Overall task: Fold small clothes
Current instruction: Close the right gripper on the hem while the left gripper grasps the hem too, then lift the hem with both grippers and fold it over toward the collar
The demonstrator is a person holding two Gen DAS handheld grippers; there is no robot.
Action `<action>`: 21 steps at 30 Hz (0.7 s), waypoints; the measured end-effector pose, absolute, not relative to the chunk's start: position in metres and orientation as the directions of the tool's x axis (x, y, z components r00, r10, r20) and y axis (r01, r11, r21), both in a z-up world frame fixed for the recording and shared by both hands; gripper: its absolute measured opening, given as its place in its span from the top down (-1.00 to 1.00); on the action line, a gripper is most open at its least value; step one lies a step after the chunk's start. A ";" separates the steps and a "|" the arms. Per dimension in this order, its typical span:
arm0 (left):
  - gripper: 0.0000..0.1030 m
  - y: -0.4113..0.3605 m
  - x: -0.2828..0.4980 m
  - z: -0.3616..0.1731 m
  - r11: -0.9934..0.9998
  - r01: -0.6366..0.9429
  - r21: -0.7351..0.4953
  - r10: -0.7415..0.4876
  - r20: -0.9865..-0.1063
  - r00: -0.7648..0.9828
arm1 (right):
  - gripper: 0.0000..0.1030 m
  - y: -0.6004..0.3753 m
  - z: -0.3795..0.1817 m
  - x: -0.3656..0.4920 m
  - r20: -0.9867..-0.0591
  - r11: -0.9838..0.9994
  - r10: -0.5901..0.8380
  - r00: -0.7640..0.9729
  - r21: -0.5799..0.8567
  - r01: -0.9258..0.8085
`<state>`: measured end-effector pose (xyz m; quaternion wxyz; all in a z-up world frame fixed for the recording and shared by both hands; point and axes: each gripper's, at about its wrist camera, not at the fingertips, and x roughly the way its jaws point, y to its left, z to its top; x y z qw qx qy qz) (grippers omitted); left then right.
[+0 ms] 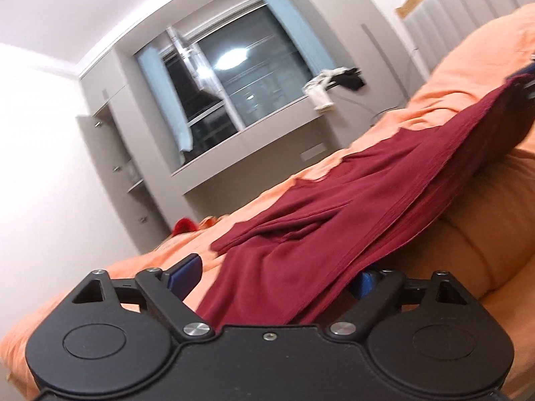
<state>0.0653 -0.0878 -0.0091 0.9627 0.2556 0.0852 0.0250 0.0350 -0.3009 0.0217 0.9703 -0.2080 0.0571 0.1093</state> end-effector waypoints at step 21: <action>0.63 -0.033 0.059 -0.004 0.887 -0.142 0.440 0.264 -0.230 0.937 | 0.68 -0.292 0.020 0.038 -0.157 0.876 0.152 0.976 -0.435 -0.207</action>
